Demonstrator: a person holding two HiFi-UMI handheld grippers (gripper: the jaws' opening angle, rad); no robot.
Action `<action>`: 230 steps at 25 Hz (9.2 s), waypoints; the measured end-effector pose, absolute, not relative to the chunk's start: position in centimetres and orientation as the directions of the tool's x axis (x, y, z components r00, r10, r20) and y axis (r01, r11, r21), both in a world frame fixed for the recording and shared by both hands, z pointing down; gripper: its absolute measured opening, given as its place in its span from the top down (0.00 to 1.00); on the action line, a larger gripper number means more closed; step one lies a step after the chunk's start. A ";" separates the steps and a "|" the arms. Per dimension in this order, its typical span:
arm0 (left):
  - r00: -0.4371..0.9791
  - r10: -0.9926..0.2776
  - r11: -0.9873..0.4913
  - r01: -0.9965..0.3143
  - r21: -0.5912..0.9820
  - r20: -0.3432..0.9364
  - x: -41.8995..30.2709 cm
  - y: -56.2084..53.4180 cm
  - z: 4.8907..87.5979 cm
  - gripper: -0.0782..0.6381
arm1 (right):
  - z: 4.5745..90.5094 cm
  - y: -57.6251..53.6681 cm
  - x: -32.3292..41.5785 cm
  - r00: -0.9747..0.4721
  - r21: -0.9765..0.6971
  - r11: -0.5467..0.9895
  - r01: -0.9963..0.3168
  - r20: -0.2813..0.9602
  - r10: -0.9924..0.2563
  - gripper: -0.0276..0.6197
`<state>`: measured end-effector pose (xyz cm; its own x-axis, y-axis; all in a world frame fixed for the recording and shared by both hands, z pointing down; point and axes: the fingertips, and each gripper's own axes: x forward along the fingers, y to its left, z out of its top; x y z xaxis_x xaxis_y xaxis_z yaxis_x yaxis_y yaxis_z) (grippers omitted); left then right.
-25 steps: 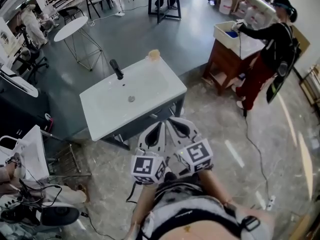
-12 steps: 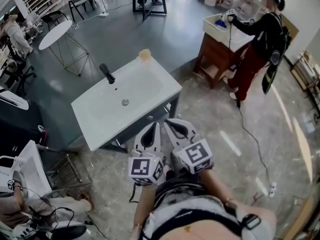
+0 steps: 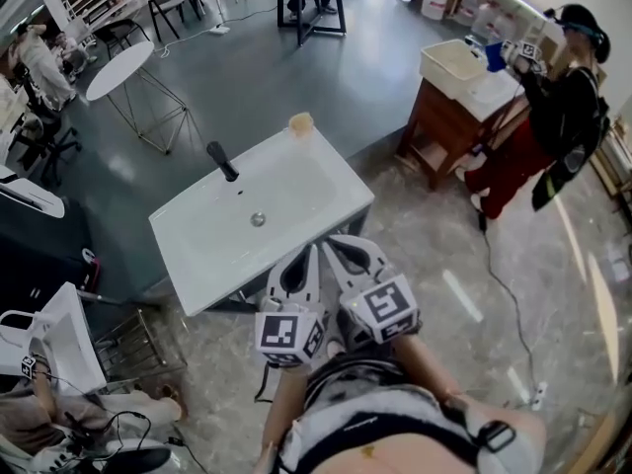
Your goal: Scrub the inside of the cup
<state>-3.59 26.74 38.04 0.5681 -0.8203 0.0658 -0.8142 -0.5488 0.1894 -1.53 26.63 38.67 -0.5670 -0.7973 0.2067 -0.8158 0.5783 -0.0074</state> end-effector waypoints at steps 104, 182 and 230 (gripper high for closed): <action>0.553 -0.771 -0.474 -0.829 0.297 0.316 -3.2 -12.6 49.9 0.90 | 52.8 -14.5 -0.2 -0.531 -0.069 0.568 -0.820 0.463 -0.710 0.95; 0.541 -0.701 -0.409 -0.839 0.358 0.464 -5.4 -13.1 56.8 0.88 | 66.7 -21.8 -2.9 -0.684 -0.015 0.773 -0.634 0.478 -0.552 0.35; 0.620 -0.616 -0.698 -0.715 0.027 0.486 -4.8 -8.4 46.3 0.63 | 54.6 -7.5 -5.5 -0.765 0.102 0.882 -0.460 0.458 -0.453 0.35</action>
<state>-4.85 -8.36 46.28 0.6198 -0.6164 0.4857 -0.7152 -0.6984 0.0265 -5.51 -7.50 54.56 -0.7652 -0.4526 0.4578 -0.4604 0.8818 0.1024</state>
